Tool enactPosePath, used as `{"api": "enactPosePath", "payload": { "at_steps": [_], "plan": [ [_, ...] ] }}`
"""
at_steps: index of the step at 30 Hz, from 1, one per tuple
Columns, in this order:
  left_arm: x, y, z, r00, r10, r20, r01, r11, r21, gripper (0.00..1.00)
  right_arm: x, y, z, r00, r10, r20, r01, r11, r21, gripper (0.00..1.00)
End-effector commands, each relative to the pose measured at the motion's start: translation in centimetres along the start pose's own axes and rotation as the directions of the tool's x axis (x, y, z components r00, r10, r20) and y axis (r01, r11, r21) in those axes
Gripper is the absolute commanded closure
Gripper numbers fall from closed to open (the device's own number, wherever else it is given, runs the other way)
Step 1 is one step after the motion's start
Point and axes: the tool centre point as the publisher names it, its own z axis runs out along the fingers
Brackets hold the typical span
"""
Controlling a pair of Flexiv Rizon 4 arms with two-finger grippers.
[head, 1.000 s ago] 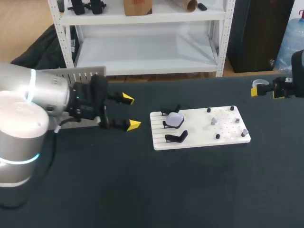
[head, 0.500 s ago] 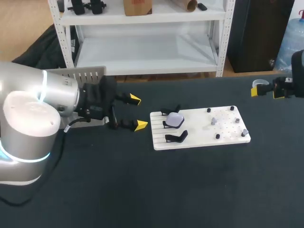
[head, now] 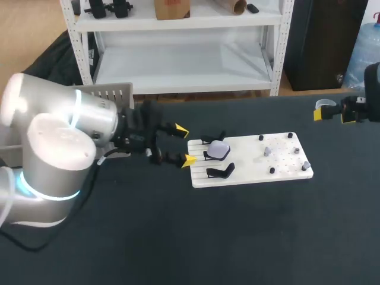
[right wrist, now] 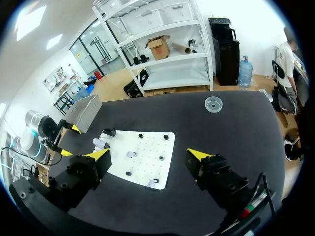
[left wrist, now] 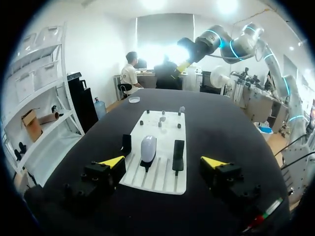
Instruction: Pick up each earbud case from the left stands, insert the matching earbuds, close the lid, and place the case in the box.
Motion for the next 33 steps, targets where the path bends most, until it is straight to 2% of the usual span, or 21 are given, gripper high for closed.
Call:
{"api": "enactPosePath", "payload": {
  "at_steps": [1, 11, 19, 25, 28, 33],
  "plan": [
    [-0.2, 1.3, 2.5, 0.999, 0.009, -0.039, -0.008, 1.000, 0.022, 0.00, 0.0, 0.0, 0.0, 1.000, -0.001, -0.001, 0.001, 1.000, 0.000, 0.00],
    [0.7, 2.8, 4.8, 0.997, 0.033, -0.066, -0.031, 0.999, 0.040, 0.00, 0.0, 0.0, 0.0, 1.000, -0.001, -0.001, 0.001, 1.000, 0.000, 0.00],
    [1.6, 3.8, 6.0, 0.999, -0.016, -0.048, 0.018, 0.999, 0.038, 0.00, 0.0, 0.0, 0.0, 1.000, -0.001, -0.001, 0.001, 1.000, 0.000, 0.00],
    [1.8, 3.8, 6.8, 0.999, -0.023, -0.025, 0.024, 0.998, 0.056, 0.00, 0.0, 0.0, 0.0, 1.000, -0.001, -0.001, 0.001, 1.000, 0.000, 0.00],
    [1.8, 3.7, 7.2, 1.000, -0.019, -0.025, 0.021, 0.997, 0.074, 0.07, 0.0, 0.0, 0.0, 1.000, -0.001, -0.001, 0.001, 1.000, 0.000, 0.00],
    [1.9, 3.7, 7.7, 1.000, -0.020, -0.023, 0.022, 0.996, 0.087, 0.07, 0.0, 0.0, 0.0, 1.000, -0.001, -0.001, 0.001, 1.000, 0.000, 0.00]
  ]
}}
